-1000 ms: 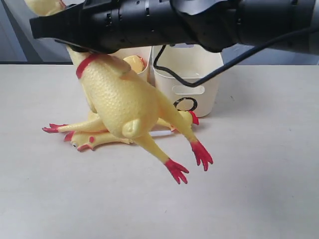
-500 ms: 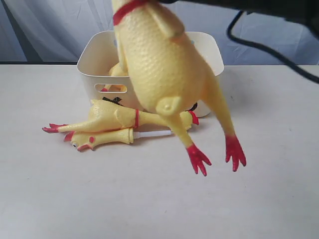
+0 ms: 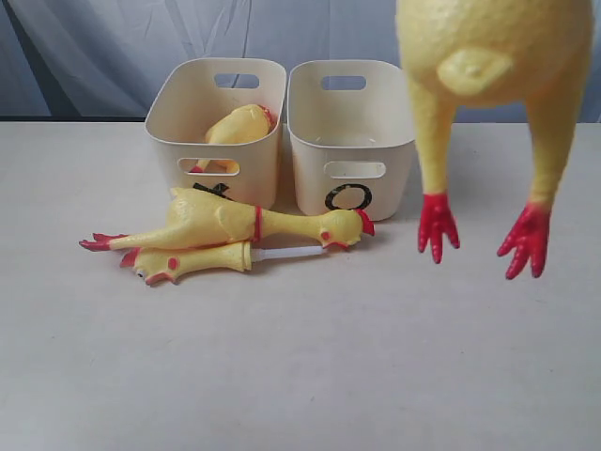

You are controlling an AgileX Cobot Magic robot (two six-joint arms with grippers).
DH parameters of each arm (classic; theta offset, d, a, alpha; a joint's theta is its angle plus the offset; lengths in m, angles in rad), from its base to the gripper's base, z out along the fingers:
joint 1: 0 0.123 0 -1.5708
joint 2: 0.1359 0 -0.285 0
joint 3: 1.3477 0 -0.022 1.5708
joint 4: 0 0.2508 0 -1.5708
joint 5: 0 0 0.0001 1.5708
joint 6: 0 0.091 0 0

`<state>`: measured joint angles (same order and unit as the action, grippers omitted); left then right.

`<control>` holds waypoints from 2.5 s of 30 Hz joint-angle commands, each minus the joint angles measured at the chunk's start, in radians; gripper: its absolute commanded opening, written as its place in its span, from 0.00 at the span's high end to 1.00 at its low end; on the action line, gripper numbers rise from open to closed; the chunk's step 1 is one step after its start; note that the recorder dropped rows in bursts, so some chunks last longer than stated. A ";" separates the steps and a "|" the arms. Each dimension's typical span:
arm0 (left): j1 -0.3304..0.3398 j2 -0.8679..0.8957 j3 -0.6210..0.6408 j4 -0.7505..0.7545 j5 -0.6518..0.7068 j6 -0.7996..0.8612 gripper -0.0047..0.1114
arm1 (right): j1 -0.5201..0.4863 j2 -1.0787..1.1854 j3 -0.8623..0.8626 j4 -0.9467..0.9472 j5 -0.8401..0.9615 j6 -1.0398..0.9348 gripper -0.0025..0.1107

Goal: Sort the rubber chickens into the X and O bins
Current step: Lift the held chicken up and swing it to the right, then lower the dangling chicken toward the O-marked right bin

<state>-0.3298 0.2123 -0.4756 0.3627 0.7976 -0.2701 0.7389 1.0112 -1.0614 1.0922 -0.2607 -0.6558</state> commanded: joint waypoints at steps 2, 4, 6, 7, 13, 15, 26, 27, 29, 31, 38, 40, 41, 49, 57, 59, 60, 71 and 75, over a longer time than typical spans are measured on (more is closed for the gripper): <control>-0.001 -0.008 0.004 -0.007 -0.022 -0.006 0.62 | -0.182 -0.017 0.000 0.065 0.003 -0.008 0.99; -0.001 -0.008 0.004 -0.014 -0.030 -0.006 0.62 | -0.249 -0.007 0.000 0.072 0.013 0.002 0.99; -0.001 -0.008 0.004 -0.017 -0.032 -0.006 0.62 | -0.307 0.017 0.000 0.087 0.023 0.004 0.99; -0.001 -0.008 0.004 -0.022 -0.032 -0.006 0.62 | -0.336 0.034 0.000 0.090 0.027 0.004 0.99; -0.001 -0.008 0.004 -0.028 -0.034 -0.006 0.62 | -0.466 0.182 -0.026 0.094 0.034 0.145 0.99; -0.001 -0.008 0.004 -0.032 -0.034 -0.006 0.62 | -0.496 0.254 -0.055 0.081 0.034 0.191 0.99; -0.001 -0.008 0.004 -0.040 -0.034 -0.006 0.62 | -0.540 0.611 -0.341 0.019 0.041 0.409 0.99; -0.001 -0.008 0.004 -0.040 -0.034 -0.006 0.62 | -0.540 0.643 -0.366 0.013 0.041 0.411 0.99; -0.001 -0.008 0.004 -0.040 -0.034 -0.006 0.62 | -0.540 0.704 -0.427 0.012 0.031 0.413 0.99; -0.001 -0.008 0.004 -0.040 -0.034 -0.006 0.62 | -0.540 0.757 -0.483 0.012 0.017 0.430 0.99; -0.001 -0.008 0.004 -0.040 -0.034 -0.006 0.62 | -0.540 0.945 -0.665 0.012 0.011 0.474 0.99; -0.001 -0.008 0.004 -0.040 -0.036 -0.006 0.62 | -0.540 0.997 -0.718 0.012 0.011 0.476 0.99; -0.001 -0.008 0.004 -0.042 -0.035 -0.006 0.62 | -0.540 1.016 -0.743 0.012 0.011 0.476 0.99; -0.001 -0.008 0.004 -0.060 -0.035 0.013 0.62 | -0.539 1.167 -0.919 0.007 0.027 0.478 0.99; -0.001 -0.008 0.004 -0.081 -0.036 0.028 0.62 | -0.519 1.278 -1.062 -0.037 0.028 0.487 0.99; -0.001 -0.008 0.004 -0.081 -0.036 0.028 0.62 | -0.504 1.304 -1.090 -0.064 0.019 0.492 0.99; -0.001 -0.008 0.004 -0.083 -0.036 0.028 0.62 | -0.497 1.319 -1.107 -0.081 0.019 0.497 0.99; -0.001 -0.008 0.004 -0.085 -0.036 0.028 0.62 | -0.425 1.407 -1.148 -0.236 0.096 0.493 0.99; -0.001 -0.008 0.004 -0.085 -0.036 0.028 0.62 | -0.419 1.423 -1.148 -0.303 0.149 0.491 0.99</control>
<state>-0.3298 0.2123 -0.4756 0.2839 0.7702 -0.2425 0.3176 2.4350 -2.1958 0.8207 -0.1292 -0.1601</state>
